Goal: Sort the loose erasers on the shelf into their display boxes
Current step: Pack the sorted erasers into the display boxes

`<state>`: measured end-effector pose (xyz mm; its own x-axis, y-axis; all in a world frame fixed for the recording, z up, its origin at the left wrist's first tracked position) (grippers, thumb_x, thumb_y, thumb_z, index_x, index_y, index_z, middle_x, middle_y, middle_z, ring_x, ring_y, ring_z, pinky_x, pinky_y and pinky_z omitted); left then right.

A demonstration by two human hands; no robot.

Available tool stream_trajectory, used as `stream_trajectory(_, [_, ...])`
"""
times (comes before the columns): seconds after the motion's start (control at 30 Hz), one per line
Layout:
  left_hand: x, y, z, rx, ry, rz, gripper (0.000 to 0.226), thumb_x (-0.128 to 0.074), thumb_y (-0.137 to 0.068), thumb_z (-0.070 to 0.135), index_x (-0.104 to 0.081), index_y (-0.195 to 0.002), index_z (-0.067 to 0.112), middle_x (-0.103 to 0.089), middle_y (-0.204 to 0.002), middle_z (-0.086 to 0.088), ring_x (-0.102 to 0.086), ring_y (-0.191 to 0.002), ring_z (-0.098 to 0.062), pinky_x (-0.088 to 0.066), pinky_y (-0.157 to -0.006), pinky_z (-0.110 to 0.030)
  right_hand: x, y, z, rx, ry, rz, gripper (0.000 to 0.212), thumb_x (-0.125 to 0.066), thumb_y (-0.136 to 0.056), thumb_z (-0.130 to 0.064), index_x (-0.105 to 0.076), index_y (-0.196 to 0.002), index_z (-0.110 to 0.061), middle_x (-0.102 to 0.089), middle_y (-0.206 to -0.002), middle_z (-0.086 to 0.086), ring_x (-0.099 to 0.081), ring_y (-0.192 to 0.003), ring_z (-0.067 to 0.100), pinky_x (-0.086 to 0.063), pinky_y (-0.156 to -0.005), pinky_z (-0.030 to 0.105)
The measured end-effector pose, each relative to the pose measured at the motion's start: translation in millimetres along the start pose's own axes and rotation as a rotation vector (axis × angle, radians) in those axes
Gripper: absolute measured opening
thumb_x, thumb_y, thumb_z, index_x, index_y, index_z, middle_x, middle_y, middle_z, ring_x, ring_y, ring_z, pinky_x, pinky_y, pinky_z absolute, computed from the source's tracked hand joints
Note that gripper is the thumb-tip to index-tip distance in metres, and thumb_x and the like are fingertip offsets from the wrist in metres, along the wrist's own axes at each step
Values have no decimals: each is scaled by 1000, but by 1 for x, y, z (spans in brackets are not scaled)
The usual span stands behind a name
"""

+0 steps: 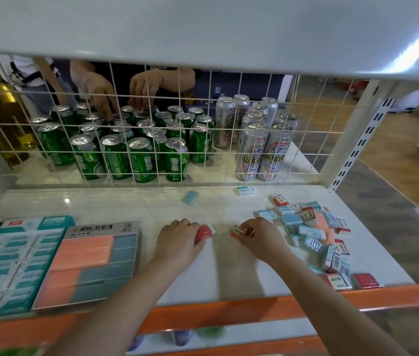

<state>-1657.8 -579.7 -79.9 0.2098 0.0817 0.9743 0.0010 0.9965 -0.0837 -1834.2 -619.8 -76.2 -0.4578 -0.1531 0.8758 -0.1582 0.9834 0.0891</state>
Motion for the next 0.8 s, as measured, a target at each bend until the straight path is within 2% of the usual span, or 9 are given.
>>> stream_trajectory(0.1, [-1,-3,-3,12,69,-10,34,-47,-92,42,-55,-118,21,-52,-113,-1,-50,-106,-18,-42,-85,-29,1,5,-1,1,9,7,36,-60,-85,-43,-66,-106,-14,-62,-105,7,-59,-94,21,-46,-76,28])
stream_trajectory(0.2, [1,-7,-2,-9,46,-25,35,-41,-95,45,-60,-110,19,-53,-105,-2,-52,-98,-19,-41,-76,-28,2,9,1,7,24,7,38,-60,-85,-43,-63,-111,-15,-59,-108,6,-57,-98,21,-44,-79,27])
stream_trajectory(0.3, [4,-12,-7,55,92,-22,41,-34,-96,47,-64,-93,18,-55,-91,-3,-55,-89,-21,-37,-66,-30,0,10,5,14,10,7,35,-61,-85,-43,-65,-105,-15,-61,-105,6,-58,-93,22,-38,-69,23])
stream_trajectory(0.4, [3,-18,-16,127,143,4,31,-39,-96,39,-63,-105,21,-61,-102,-1,-58,-95,-21,-43,-73,-32,-1,10,6,18,2,10,34,-61,-85,-42,-66,-104,-15,-60,-102,7,-58,-91,22,-34,-67,21])
stream_trajectory(0.53, [2,-22,-17,175,204,15,26,-43,-95,31,-59,-114,22,-61,-113,1,-57,-103,-19,-47,-80,-34,-1,9,5,21,5,0,34,-62,-85,-40,-66,-106,-14,-59,-104,8,-58,-94,23,-41,-72,25])
stream_trajectory(0.63, [-1,-26,-15,184,255,-8,28,-46,-92,23,-58,-118,21,-60,-116,0,-56,-105,-21,-48,-83,-35,-2,8,5,28,14,-5,34,-62,-85,-41,-66,-105,-13,-59,-103,8,-57,-93,23,-43,-76,27])
stream_trajectory(0.8, [-8,-29,-11,131,377,-83,40,-50,-86,8,-54,-124,19,-56,-120,-7,-54,-110,-24,-45,-92,-35,-3,7,7,31,-8,-7,31,-62,-84,-41,-68,-98,-14,-60,-98,7,-58,-90,23,-40,-70,26])
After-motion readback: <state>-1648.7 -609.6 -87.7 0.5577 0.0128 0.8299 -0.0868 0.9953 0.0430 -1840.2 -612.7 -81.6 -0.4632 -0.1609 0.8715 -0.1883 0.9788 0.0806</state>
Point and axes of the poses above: each hand's wrist, its own y-axis away from the middle knuckle, its own x-axis out of the back of the hand, z = x × y, the point moved 5 cm from there along -y, towards the middle knuckle
